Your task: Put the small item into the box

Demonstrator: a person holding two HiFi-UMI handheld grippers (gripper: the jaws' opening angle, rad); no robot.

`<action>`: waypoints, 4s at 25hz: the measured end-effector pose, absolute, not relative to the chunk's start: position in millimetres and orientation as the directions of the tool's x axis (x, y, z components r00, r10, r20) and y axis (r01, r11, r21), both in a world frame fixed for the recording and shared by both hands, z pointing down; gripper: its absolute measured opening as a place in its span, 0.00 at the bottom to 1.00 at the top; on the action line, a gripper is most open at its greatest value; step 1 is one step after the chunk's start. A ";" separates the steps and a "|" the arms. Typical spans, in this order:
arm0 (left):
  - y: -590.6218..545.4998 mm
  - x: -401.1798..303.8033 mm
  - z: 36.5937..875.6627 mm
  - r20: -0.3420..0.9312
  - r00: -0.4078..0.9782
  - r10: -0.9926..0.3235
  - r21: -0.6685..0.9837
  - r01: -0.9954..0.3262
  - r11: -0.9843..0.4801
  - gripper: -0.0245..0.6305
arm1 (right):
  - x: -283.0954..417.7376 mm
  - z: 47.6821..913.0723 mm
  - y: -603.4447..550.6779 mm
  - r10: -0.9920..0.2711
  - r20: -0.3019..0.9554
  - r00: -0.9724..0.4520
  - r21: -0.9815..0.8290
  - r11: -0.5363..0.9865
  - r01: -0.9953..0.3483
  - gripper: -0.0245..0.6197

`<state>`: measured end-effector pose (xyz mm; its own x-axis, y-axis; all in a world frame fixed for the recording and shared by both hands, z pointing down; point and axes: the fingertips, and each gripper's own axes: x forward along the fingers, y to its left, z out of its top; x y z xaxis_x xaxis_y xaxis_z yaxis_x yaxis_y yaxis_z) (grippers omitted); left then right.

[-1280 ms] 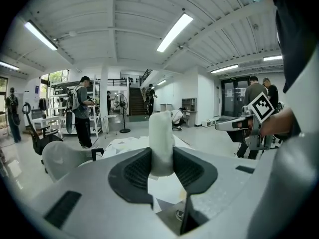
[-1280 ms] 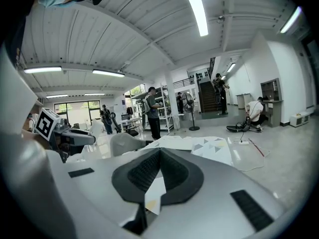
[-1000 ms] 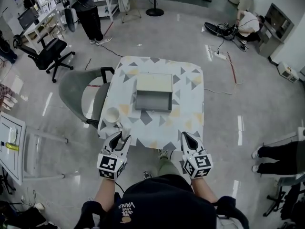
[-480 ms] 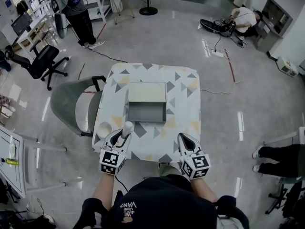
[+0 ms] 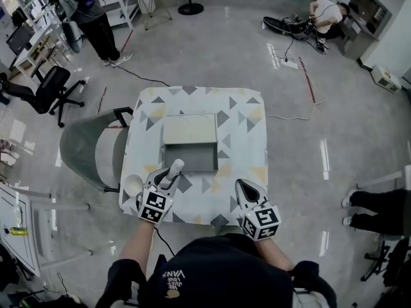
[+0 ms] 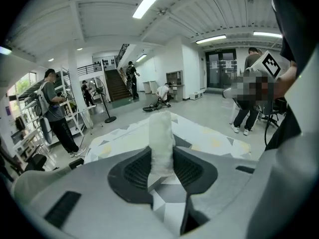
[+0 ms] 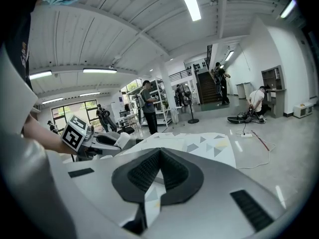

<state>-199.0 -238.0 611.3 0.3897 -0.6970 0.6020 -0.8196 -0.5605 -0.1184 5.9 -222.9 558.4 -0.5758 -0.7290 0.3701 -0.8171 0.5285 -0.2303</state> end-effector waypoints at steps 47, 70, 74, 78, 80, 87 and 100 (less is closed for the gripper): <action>-328.6 -165.8 805.3 0.979 0.175 -0.106 -0.015 -0.454 -0.891 0.24 | 7.1 607.3 -266.5 -0.656 0.467 -0.593 -0.300 0.514 -0.804 0.04; -325.9 -174.1 755.1 0.896 0.301 -0.326 -0.093 -0.590 -0.802 0.33 | -7.1 590.5 -246.5 -0.663 0.442 -0.604 -0.266 0.546 -0.794 0.04; -325.6 -174.8 729.8 0.833 0.344 -0.433 -0.123 -0.648 -0.752 0.05 | -10.2 584.3 -237.3 -0.670 0.433 -0.603 -0.254 0.551 -0.795 0.04; -320.6 -173.2 703.8 0.763 0.394 -0.512 -0.099 -0.712 -0.695 0.05 | -11.1 578.4 -227.5 -0.675 0.429 -0.600 -0.242 0.554 -0.797 0.04; -316.1 -173.8 687.5 0.719 0.414 -0.558 -0.083 -0.745 -0.661 0.05 | -12.5 574.8 -221.8 -0.676 0.426 -0.601 -0.237 0.558 -0.795 0.04; -277.8 -182.8 611.3 0.545 0.432 -0.719 -0.045 -0.841 -0.540 0.05 | -18.1 559.5 -202.8 -0.692 0.399 -0.601 -0.213 0.568 -0.795 0.04; -148.9 -198.6 543.5 0.423 0.416 -0.805 -0.022 -0.883 -0.468 0.05 | -19.5 537.1 -144.8 -0.724 0.358 -0.590 -0.169 0.572 -0.803 0.04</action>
<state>-198.6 -148.9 543.5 0.4161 -0.8047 0.4235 -0.8833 -0.4682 -0.0217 -19.5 -144.8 537.1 -0.5903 -0.7235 0.3578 -0.8030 0.5715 -0.1691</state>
